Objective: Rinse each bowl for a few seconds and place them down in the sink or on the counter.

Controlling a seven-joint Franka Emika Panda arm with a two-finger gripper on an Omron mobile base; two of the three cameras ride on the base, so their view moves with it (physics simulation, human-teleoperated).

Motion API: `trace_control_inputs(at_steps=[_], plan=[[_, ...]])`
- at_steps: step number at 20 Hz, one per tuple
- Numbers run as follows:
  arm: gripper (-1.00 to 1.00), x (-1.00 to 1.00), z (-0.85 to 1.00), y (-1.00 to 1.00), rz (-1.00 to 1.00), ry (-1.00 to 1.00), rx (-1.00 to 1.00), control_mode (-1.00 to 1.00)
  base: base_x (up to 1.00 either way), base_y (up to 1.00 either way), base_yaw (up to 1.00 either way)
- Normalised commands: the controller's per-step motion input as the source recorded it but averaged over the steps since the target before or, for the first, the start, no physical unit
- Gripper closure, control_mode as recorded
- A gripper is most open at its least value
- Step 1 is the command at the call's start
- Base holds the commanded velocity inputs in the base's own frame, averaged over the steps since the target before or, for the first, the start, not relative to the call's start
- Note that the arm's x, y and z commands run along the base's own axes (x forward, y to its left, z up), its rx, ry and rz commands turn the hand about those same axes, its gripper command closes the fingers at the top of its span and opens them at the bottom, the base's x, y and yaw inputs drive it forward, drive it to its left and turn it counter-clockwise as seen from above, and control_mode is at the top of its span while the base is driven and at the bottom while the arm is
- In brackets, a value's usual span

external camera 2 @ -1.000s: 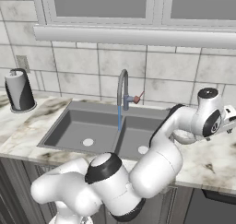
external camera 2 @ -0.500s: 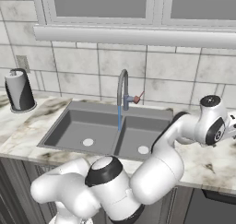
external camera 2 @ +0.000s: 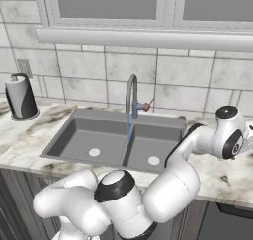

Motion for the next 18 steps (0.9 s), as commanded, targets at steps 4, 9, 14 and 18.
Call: trace_control_inputs(at_steps=[4, 9, 14, 18], plan=[[-1.00, -0.05, -0.13, -0.15, 0.00, 0.00, 0.00, -1.00, 0.00, 0.00, 0.00], [-1.00, -0.05, -0.08, -0.11, 0.00, 0.00, 0.00, -1.00, 0.00, 0.00, 0.00], [-1.00, -0.05, -0.08, -0.09, 0.00, 0.00, 0.00, -1.00, 0.00, 0.00, 0.00], [-1.00, -0.04, -0.10, -0.03, 0.00, 0.00, 0.00, -1.00, 0.00, 0.00, 0.00]])
